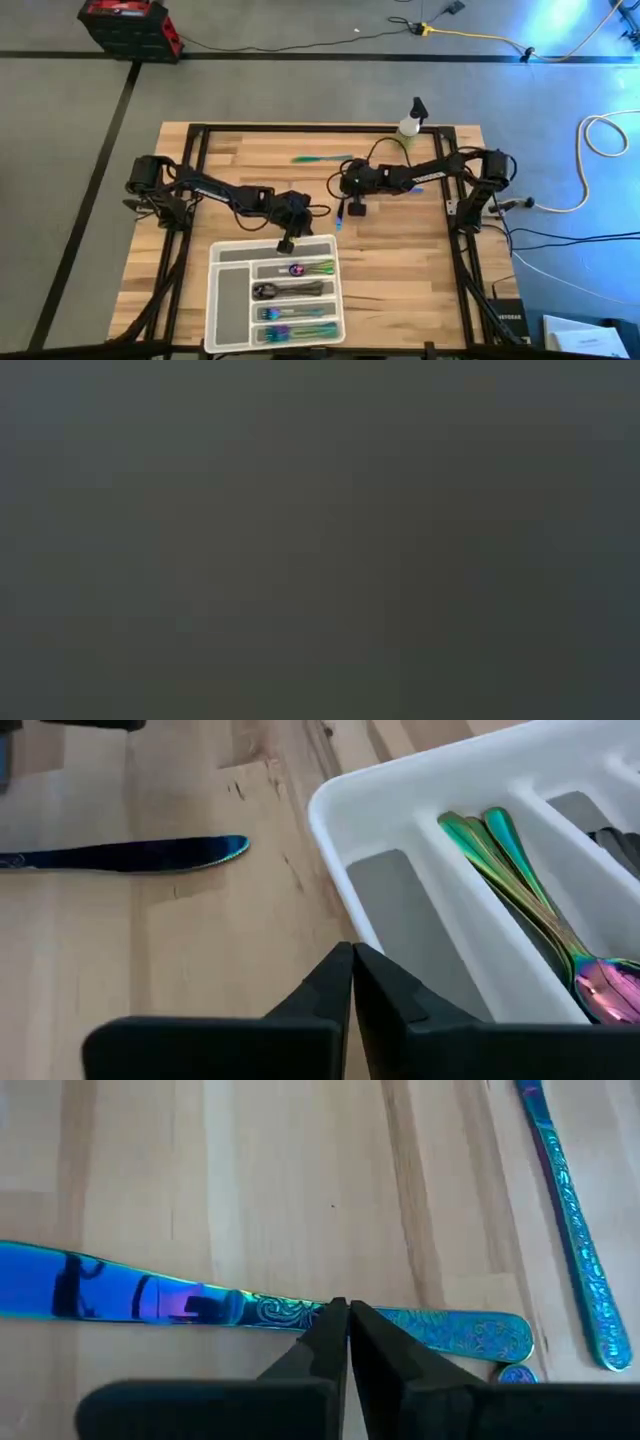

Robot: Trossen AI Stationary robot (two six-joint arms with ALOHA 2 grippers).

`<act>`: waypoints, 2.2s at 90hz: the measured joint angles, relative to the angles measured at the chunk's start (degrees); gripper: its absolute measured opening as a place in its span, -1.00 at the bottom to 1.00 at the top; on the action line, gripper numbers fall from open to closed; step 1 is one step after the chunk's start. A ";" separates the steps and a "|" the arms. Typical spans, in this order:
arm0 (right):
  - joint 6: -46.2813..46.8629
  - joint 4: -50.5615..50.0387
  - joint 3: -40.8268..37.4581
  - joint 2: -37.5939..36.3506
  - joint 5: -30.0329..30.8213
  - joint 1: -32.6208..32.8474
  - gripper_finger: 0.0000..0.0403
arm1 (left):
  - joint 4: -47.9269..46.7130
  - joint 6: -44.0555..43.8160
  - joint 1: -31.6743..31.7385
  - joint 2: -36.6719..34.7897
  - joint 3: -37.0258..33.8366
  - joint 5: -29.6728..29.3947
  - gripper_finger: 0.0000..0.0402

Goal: Sort silverware
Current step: Put the blue table knife into the white silverware tray

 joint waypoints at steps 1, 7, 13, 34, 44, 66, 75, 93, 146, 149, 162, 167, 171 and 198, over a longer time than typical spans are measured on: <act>0.00 0.00 0.00 -0.01 -0.16 0.11 -1.00 | 0.01 0.01 -0.03 0.00 0.00 -0.18 -1.00; 0.04 -0.15 -0.04 -0.42 -0.08 0.75 -1.00 | 0.31 0.25 -0.07 0.00 0.00 -1.34 -1.00; 0.14 -0.02 -0.15 -1.33 0.92 1.86 -1.00 | 0.60 0.65 -0.07 0.00 0.00 -2.66 -1.00; 2.19 -4.56 -0.04 -6.34 0.94 5.37 -1.00 | 2.52 1.79 -0.03 0.00 0.00 -8.07 -1.00; 4.19 -10.25 -0.05 -6.57 -0.88 7.11 -1.00 | 3.39 2.20 -0.01 0.00 0.00 -10.56 -1.00; 7.50 -9.55 -1.75 -5.34 -3.89 11.24 -1.00 | -2.16 0.44 -2.23 -3.85 0.00 -15.68 -1.00; 7.69 -7.18 -1.79 -4.29 -4.95 11.85 -1.00 | -6.02 -1.24 -4.21 -7.49 0.02 -20.49 -1.00; 7.72 -2.70 -1.65 -0.71 -5.71 11.83 -1.00 | -18.03 -7.73 -9.67 -15.62 0.09 -23.63 -1.00; 3.13 3.39 -0.09 0.64 -5.93 11.67 -1.00 | -49.84 -41.59 -30.58 -19.87 0.07 -12.50 -1.00; 3.10 3.37 -0.09 0.64 -5.91 11.67 -1.00 | -50.67 -42.08 -30.96 -19.98 0.07 -11.63 -1.00; 3.06 3.34 -0.09 0.61 -5.79 11.67 -1.00 | -51.63 -44.45 -32.24 -20.26 0.02 -7.95 -1.00; 3.06 3.34 -0.09 0.61 -5.77 11.67 -1.00 | -50.67 -44.57 -32.40 -20.34 0.02 -5.94 -1.00; 3.08 3.32 -0.09 0.58 -5.73 11.67 -1.00 | -50.03 -44.49 -32.40 -20.03 0.02 -4.07 -1.00; 3.06 3.28 -0.09 0.53 -3.78 11.67 -1.00 | -43.51 -46.13 -30.19 -17.14 -6.36 -0.22 -1.00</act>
